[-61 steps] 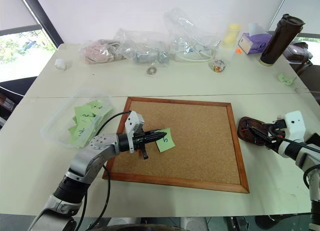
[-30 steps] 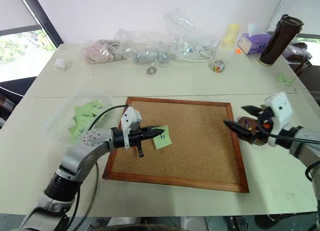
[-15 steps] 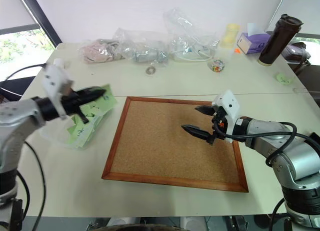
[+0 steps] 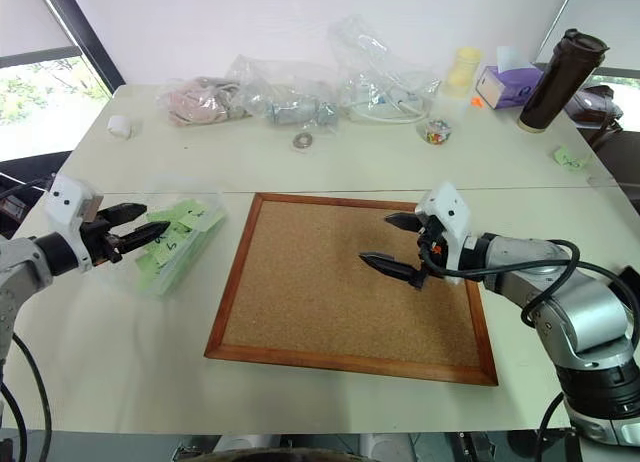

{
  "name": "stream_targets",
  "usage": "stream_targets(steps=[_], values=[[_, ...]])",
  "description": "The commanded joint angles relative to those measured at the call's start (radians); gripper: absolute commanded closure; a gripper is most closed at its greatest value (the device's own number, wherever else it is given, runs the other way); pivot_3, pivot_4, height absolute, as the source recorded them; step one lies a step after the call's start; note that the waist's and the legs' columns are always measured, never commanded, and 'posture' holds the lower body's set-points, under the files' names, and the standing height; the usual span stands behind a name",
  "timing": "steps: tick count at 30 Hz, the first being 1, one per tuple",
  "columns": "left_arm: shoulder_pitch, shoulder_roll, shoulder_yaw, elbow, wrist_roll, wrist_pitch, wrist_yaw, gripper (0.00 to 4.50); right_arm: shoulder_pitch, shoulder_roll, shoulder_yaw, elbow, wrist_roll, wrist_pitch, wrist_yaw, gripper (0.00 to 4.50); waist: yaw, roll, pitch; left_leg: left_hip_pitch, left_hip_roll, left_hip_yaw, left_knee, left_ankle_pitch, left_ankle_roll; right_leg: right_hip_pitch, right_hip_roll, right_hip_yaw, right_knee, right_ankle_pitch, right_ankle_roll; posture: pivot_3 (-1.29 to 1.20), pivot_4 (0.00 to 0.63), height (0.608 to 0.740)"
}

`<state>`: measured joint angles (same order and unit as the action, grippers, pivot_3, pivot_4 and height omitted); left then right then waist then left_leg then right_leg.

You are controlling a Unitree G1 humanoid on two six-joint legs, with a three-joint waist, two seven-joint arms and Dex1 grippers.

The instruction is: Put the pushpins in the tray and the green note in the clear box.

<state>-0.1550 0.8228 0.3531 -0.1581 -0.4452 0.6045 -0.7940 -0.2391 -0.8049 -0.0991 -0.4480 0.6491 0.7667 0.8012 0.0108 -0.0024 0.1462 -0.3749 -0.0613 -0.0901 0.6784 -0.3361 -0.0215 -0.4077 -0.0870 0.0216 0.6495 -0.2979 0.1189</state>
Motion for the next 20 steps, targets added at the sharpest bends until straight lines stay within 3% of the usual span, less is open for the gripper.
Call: stream_targets(steps=[1, 8, 12, 20], values=[[-0.024, 0.027, 0.036, -0.012, -0.022, -0.019, -0.02, 0.03, 0.002, -0.019, -0.023, -0.015, -0.009, -0.021, 0.012, 0.0, 0.0, 0.0, 0.0, 0.0, 0.0, 0.0, 0.0, 0.0, 0.0, 0.0, 0.0, 0.0, 0.0, 0.0, 0.0, 0.0, 0.15, 0.74], [-0.121, 0.028, 0.005, -0.129, -0.141, 0.08, -0.051, 0.03, 0.029, -0.09, -0.068, -0.003, -0.018, -0.019, 0.06, 0.0, 0.002, 0.0, 0.0, -0.001, 0.0, 0.0, 0.001, 0.0, 0.001, 0.0, 0.0, -0.001, 0.0, 0.0, 0.0, 0.0, 0.15, 0.74], [-0.124, -0.007, -0.075, -0.219, -0.175, 0.107, -0.053, 0.03, 0.097, -0.166, -0.11, -0.032, -0.016, -0.021, 0.116, 0.0, 0.0, 0.0, 0.0, 0.0, 0.0, 0.0, 0.0, -0.001, 0.001, 0.0, 0.0, 0.0, 0.0, 0.0, 0.0, 0.0, 0.15, 0.74], [-0.118, -0.057, -0.278, -0.366, -0.192, 0.121, -0.073, 0.03, 0.177, -0.208, -0.213, -0.076, 0.009, 0.003, 0.126, 0.0, 0.0, 0.0, 0.0, 0.0, 0.0, 0.001, 0.001, -0.001, 0.001, 0.0, 0.0, 0.0, 0.0, 0.0, 0.0, 0.0, 0.15, 0.74]])
